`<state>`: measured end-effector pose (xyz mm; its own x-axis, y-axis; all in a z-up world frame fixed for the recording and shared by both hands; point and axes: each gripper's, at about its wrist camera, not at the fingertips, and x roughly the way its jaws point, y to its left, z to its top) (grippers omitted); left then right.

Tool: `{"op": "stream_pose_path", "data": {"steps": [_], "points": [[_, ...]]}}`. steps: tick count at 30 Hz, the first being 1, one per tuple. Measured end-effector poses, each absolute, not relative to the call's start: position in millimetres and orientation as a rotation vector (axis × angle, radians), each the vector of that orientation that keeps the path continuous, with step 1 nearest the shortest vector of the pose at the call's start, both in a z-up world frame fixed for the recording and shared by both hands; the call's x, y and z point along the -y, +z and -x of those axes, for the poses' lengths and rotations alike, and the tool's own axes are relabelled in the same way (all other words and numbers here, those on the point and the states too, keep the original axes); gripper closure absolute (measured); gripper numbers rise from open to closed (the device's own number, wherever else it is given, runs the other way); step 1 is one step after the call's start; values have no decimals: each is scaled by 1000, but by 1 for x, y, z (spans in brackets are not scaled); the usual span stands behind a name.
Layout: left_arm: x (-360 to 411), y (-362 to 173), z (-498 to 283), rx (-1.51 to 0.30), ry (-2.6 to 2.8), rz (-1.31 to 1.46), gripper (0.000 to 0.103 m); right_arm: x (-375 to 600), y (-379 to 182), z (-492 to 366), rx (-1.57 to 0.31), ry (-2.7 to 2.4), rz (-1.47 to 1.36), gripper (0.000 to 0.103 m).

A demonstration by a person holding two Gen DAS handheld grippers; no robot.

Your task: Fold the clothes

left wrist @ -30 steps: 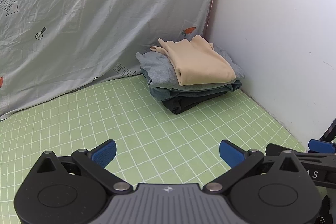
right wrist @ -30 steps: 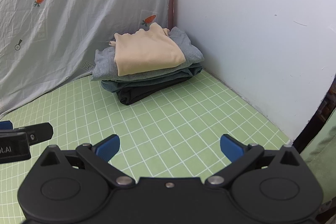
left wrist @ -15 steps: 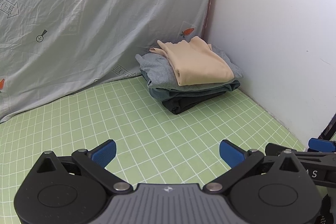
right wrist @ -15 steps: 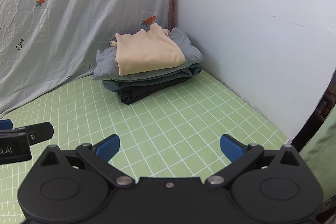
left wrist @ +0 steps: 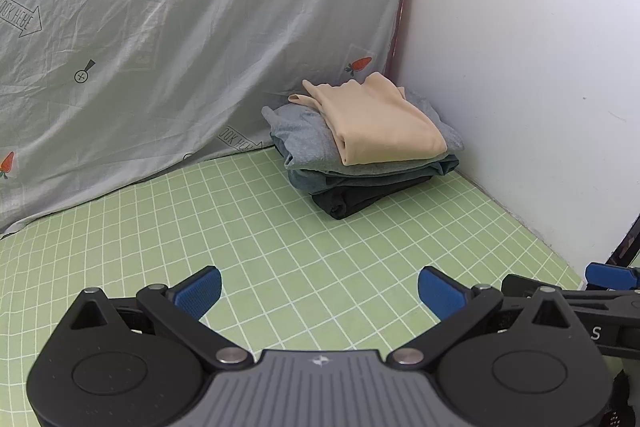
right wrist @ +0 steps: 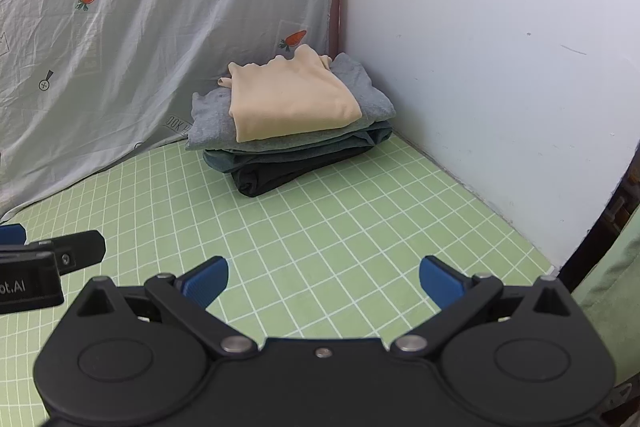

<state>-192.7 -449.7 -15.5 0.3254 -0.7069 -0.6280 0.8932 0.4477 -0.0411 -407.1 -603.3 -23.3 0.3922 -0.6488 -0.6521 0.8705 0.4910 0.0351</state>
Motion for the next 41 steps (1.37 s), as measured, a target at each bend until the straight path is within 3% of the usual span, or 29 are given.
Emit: {"op": "stream_pose_path", "data": {"steps": [41], "points": [[451, -17, 198, -576, -1051, -418, 0, 604, -22, 399, -620, -978, -385, 0]]}}
